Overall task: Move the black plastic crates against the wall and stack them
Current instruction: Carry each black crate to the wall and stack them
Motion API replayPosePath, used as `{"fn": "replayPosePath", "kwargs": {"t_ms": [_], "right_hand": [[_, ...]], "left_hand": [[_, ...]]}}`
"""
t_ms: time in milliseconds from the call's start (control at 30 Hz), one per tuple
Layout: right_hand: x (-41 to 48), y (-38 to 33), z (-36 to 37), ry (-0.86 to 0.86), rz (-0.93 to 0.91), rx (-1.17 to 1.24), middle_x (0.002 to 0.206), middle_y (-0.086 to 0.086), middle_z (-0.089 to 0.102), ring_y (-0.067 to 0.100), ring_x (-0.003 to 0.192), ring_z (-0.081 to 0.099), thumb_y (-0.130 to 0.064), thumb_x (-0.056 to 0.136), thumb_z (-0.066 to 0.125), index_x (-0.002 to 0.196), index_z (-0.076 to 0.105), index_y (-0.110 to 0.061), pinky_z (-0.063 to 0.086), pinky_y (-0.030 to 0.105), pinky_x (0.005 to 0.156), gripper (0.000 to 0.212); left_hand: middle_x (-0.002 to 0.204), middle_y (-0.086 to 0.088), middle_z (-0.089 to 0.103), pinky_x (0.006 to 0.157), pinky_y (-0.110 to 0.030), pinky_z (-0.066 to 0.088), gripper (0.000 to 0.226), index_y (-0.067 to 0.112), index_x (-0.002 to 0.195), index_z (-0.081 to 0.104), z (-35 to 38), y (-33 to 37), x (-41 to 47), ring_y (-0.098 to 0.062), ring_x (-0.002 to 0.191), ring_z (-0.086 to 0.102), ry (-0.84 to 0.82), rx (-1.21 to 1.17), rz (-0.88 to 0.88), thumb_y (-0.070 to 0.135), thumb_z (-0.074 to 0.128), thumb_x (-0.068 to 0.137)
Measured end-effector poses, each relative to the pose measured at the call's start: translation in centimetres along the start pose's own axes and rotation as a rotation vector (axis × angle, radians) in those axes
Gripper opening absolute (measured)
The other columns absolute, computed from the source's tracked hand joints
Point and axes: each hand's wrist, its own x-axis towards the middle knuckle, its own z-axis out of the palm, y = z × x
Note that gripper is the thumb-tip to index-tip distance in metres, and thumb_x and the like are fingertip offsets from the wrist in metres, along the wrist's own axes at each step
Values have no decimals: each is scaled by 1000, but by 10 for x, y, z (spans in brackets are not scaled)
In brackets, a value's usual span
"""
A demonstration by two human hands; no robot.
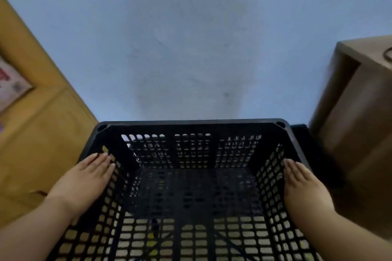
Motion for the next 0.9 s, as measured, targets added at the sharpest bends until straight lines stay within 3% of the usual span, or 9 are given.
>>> {"fn": "replayPosePath", "kwargs": {"t_ms": [67, 167, 267, 400, 467, 533, 633, 733, 900], "right_hand": [[40, -5, -30, -4, -10, -37, 155, 21, -16, 37, 143, -19, -31, 101, 14, 146, 0, 1, -16, 46, 114, 58], [99, -11, -64, 36, -34, -74, 155, 21, -16, 37, 143, -19, -31, 100, 15, 146, -1, 2, -24, 47, 108, 58], [152, -17, -87, 39, -23, -65, 156, 21, -16, 35, 143, -20, -29, 100, 14, 145, -3, 3, -25, 46, 107, 58], [207, -26, -109, -36, -32, -43, 155, 21, -16, 34, 143, -20, -25, 100, 13, 145, -2, 3, -37, 44, 90, 56], [228, -32, -114, -78, -38, 1, 155, 21, -16, 33, 143, -20, -23, 99, 13, 145, -3, 3, -47, 40, 72, 55], [247, -39, -119, -113, -48, 13, 155, 23, -18, 34, 143, -21, -23, 99, 13, 144, -5, 4, -47, 39, 61, 56], [271, -51, -130, -167, -42, -5, 154, 23, -20, 36, 142, -23, -25, 99, 14, 144, -8, 4, -47, 39, 60, 57], [289, -63, -140, -198, -43, -22, 154, 22, -19, 35, 142, -23, -25, 99, 14, 144, -7, 3, -47, 42, 58, 57], [314, -74, -157, -211, -7, -47, 155, 19, -19, 32, 143, -23, -25, 98, 12, 145, -4, 2, -47, 40, 58, 57]], "left_hand": [[158, -13, -16, 113, -43, -15, 82, 7, 139, -23, 17, -30, 27, -28, 143, -18, -18, -5, -30, 17, 45, 94], [157, -13, -17, 113, -43, -14, 72, 8, 136, -26, 38, -65, 71, -28, 143, -19, -60, -28, -51, 14, 34, 97], [155, -15, -21, 109, -43, -19, 84, 8, 134, -27, 49, -92, 120, -29, 142, -21, -87, -53, -19, 15, 45, 93], [149, -13, -27, 115, -43, -14, 102, 3, 141, -22, 49, -109, 174, -31, 142, -22, -169, -31, 18, 19, 61, 86], [153, -15, -24, 115, -43, -14, 100, 3, 140, -24, 54, -117, 198, -31, 142, -21, -189, -27, 26, 21, 59, 87], [155, -16, -22, 115, -43, -14, 104, 3, 141, -23, 63, -126, 219, -31, 142, -21, -204, -21, 25, 23, 63, 85], [155, -16, -22, 112, -43, -16, 116, 3, 142, -22, 76, -138, 247, -31, 142, -21, -219, -9, 40, 29, 71, 78], [154, -17, -24, 111, -44, -17, 113, 3, 140, -24, 89, -150, 272, -32, 141, -23, -219, 3, 58, 28, 69, 80], [154, -18, -23, 110, -44, -18, 89, 3, 135, -26, 113, -163, 302, -32, 141, -23, -166, -6, 87, 18, 51, 92]]}}
